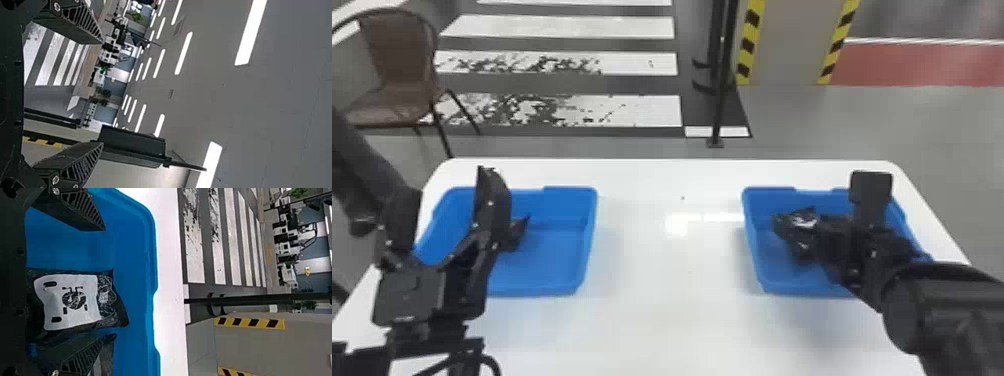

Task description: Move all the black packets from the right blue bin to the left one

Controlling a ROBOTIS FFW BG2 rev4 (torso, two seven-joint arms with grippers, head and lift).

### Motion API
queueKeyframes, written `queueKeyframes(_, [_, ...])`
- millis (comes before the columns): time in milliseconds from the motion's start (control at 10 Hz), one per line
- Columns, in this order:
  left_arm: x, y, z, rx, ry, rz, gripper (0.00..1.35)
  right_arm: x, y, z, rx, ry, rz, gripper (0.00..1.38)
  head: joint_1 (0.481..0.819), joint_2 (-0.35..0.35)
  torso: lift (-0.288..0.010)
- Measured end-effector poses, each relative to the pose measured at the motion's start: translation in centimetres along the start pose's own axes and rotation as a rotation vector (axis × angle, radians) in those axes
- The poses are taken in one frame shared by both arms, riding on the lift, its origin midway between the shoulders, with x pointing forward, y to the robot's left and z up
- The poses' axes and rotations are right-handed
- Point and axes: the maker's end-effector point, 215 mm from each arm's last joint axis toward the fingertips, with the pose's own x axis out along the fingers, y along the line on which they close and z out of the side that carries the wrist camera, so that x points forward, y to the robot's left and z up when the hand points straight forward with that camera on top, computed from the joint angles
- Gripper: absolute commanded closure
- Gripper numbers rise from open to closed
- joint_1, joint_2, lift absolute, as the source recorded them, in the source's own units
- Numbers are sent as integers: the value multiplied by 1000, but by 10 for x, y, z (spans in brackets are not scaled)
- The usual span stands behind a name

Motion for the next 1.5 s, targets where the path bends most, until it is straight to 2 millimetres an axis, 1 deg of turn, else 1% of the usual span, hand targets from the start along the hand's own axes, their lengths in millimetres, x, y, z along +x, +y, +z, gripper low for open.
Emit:
queueKeyframes(400, [0,2,-4,-21,14,9,127,6,0,-10,1,25,-1,53,695,2,-140])
queueKeyframes(800, [-1,6,-13,-4,44,12,128,9,-4,-28,-9,86,-16,99,695,0,-140])
queueKeyframes(900, [-1,4,-14,-1,47,9,128,7,-5,-33,-13,114,-24,223,695,-2,-140])
queueKeyframes(1000, [0,-2,-18,-3,57,-4,128,3,-5,-41,-16,158,-30,595,695,-9,-140])
queueKeyframes(1100, [-1,-7,-21,-6,66,-13,130,-2,-5,-51,-14,210,-34,708,695,-17,-140])
queueKeyframes(1200, [-1,-6,-22,-5,70,-13,136,-7,-1,-62,-6,257,-22,782,695,-17,-140])
queueKeyframes(1300, [-2,-2,-22,0,71,-6,136,-11,6,-72,-1,291,-2,1067,695,-5,-140])
queueKeyframes(1400, [-3,2,-21,5,70,2,136,-12,9,-78,-1,300,4,1093,695,7,-140])
queueKeyframes(1500, [-3,4,-21,8,70,6,136,-11,10,-74,-3,264,7,1095,695,11,-140])
